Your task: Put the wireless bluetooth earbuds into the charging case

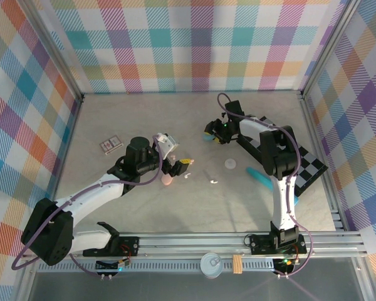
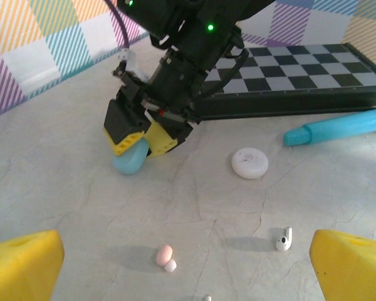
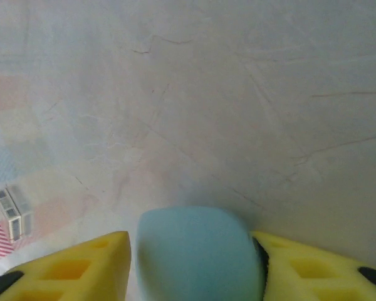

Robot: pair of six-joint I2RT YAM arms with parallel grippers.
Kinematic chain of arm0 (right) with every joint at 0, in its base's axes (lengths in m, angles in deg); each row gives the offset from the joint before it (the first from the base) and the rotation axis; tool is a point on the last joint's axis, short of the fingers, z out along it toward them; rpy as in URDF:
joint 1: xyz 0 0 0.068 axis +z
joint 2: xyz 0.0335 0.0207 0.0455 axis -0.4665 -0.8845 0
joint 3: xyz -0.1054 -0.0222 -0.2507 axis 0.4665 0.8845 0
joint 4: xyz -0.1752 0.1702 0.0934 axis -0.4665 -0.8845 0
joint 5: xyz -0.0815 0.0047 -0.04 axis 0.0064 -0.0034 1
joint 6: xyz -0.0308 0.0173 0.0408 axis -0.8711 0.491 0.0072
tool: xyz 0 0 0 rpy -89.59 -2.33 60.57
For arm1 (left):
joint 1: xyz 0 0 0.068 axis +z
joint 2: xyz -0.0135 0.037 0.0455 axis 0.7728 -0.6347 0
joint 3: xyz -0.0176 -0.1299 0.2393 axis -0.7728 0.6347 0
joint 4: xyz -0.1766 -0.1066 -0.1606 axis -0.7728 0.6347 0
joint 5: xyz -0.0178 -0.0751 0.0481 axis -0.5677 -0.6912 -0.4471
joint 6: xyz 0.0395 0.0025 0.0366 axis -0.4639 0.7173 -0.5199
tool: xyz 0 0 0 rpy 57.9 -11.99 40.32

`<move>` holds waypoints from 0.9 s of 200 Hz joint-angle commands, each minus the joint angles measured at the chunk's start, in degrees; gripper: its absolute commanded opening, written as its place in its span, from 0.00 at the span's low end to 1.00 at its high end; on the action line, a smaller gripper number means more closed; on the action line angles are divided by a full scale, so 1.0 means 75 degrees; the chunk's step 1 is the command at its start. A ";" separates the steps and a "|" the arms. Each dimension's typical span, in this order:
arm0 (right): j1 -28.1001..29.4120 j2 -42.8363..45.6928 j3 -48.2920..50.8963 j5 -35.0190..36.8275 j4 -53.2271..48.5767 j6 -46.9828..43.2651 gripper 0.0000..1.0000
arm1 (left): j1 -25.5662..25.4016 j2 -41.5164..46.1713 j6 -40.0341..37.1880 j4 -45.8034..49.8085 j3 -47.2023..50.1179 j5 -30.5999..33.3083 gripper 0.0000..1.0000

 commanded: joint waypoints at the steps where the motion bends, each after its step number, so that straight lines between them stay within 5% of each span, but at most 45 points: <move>1: -0.0077 0.0772 0.0027 0.0946 -0.0648 -0.0530 0.68 | -0.0085 0.0161 0.0284 0.0603 -0.0312 0.0418 1.00; 23: -0.0094 0.1489 0.0404 0.1470 -0.0762 -0.1181 0.80 | -0.0085 0.0195 0.0843 0.1164 -0.0408 0.1321 1.00; 41: -0.0089 0.2118 0.0869 0.1658 -0.0654 -0.1902 1.00 | -0.0085 0.0253 0.1450 0.1727 -0.0357 0.1946 1.00; 75: -0.0089 0.3488 0.2272 0.1858 0.0324 -0.2688 0.99 | -0.0140 0.0463 0.2258 0.2593 0.0092 0.3005 1.00; 118: -0.0089 0.4477 0.3506 0.0947 0.1373 -0.2377 0.99 | -0.0714 0.0000 0.2849 0.3459 0.0167 0.3920 1.00; 180: -0.0089 0.4726 0.3771 0.0934 0.1269 -0.2380 0.96 | -0.1265 -0.1378 0.3204 0.4166 -0.0444 0.4130 0.82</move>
